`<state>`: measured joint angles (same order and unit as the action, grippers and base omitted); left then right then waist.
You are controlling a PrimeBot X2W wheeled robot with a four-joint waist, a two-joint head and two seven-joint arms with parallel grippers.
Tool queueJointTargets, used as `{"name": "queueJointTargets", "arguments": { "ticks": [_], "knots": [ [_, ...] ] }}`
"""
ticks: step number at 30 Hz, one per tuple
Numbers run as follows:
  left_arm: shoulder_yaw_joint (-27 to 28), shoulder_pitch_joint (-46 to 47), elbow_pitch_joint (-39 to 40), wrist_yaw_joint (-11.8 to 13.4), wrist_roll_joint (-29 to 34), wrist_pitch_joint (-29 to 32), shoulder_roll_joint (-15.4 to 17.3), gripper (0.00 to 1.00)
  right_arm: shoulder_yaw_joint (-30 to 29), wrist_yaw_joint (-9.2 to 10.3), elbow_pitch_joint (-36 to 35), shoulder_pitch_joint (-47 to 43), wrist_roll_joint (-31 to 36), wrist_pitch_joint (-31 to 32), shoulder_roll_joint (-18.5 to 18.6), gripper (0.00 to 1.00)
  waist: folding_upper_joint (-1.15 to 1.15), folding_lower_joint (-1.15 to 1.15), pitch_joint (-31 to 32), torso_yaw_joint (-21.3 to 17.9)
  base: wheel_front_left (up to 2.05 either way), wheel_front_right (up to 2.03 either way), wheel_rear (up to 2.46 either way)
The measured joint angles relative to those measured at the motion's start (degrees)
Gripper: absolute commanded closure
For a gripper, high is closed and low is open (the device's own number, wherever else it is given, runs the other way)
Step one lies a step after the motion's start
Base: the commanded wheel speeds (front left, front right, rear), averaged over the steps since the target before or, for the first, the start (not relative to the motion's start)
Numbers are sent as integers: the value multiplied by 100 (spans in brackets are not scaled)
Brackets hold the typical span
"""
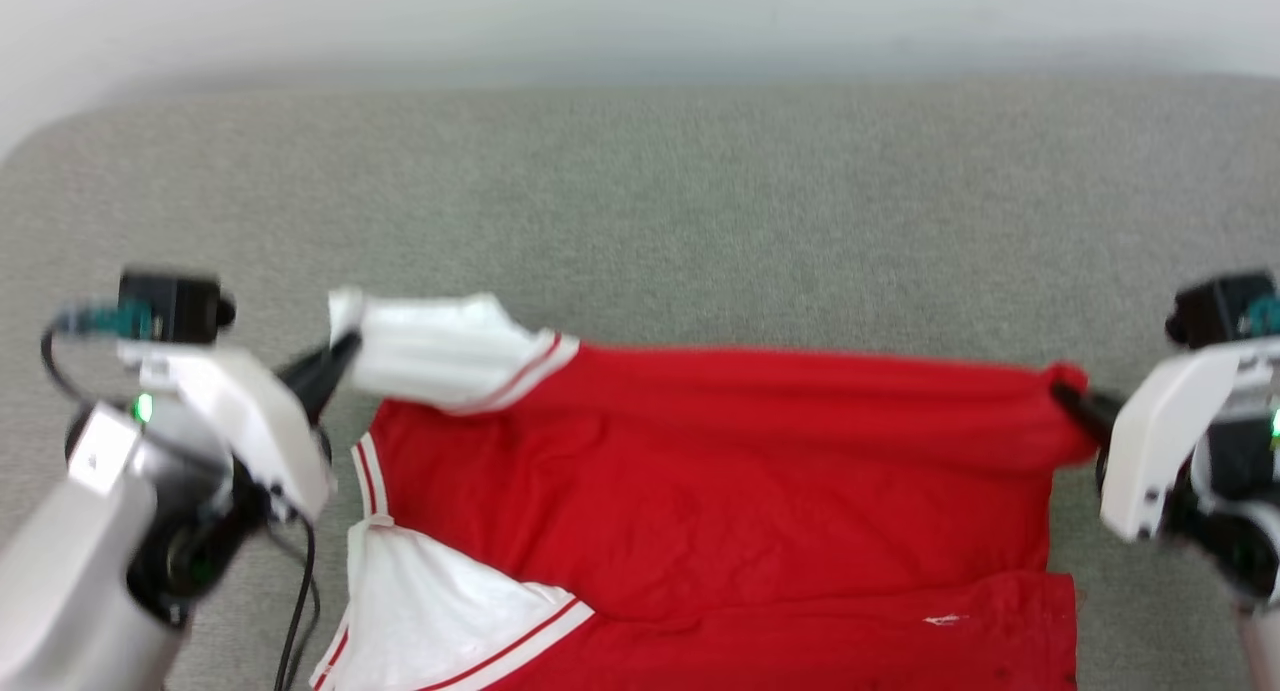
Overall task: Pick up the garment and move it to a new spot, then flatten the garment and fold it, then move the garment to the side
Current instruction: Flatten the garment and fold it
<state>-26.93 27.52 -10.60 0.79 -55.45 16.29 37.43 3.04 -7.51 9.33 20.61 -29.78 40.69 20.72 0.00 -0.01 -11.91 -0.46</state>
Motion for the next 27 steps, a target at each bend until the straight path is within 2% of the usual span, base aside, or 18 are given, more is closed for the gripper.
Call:
{"name": "queueJointTargets", "arguments": {
  "ticks": [11, 13, 18, 19, 20, 21, 22, 23, 24, 27],
  "knots": [
    [324, -2395, 579, 535, -771, -559, 2, 100, -463, 0, -421, -1699, -7, -307, -554, 100, 0, 0, 567, 142, 0, 0, 0],
    [256, -2653, 557, 631, -749, -539, 16, 100, -510, -2, -417, -1898, 0, -346, -624, 100, 0, 0, 614, 153, 0, 0, 0],
    [18, -2835, 341, 633, -719, -577, -234, 100, -617, -1, -276, -2259, 24, -650, -855, 98, 0, 0, 661, 175, 0, 0, 0],
    [-19, -2832, 269, 626, -711, -589, -291, 100, -641, -1, -225, -2317, 20, -693, -906, 85, 0, 0, 670, 179, 0, 0, 0],
    [-49, -2830, 186, 595, -723, -594, -365, 100, -643, 0, -181, -2382, 19, -758, -959, 62, 0, 0, 680, 182, 0, 0, 0],
    [-88, -2826, 114, 579, -717, -627, -432, 100, -624, 0, -142, -2435, 18, -835, -998, 4, 0, 0, 687, 176, 0, 0, 0],
    [-109, -2808, 63, 573, -693, -648, -477, 80, -606, 0, -122, -2460, 18, -931, -1016, 0, 0, 0, 693, 167, 0, 0, 0],
    [-125, -2782, 16, 552, -680, -673, -510, 43, -583, 0, -111, -2474, 20, -1036, -1024, 0, 0, 0, 701, 155, 0, 0, 0],
    [-154, -2759, -11, 505, -677, -693, -542, 0, -563, 0, -112, -2480, 18, -1165, -1043, 0, 0, 0, 710, 143, 0, 0, 0],
    [-171, -2692, -98, 436, -516, -948, -608, 0, -517, 0, -187, -2522, 29, -1580, -1110, 0, 0, 0, 746, 116, 0, 0, 0]
  ]
}}
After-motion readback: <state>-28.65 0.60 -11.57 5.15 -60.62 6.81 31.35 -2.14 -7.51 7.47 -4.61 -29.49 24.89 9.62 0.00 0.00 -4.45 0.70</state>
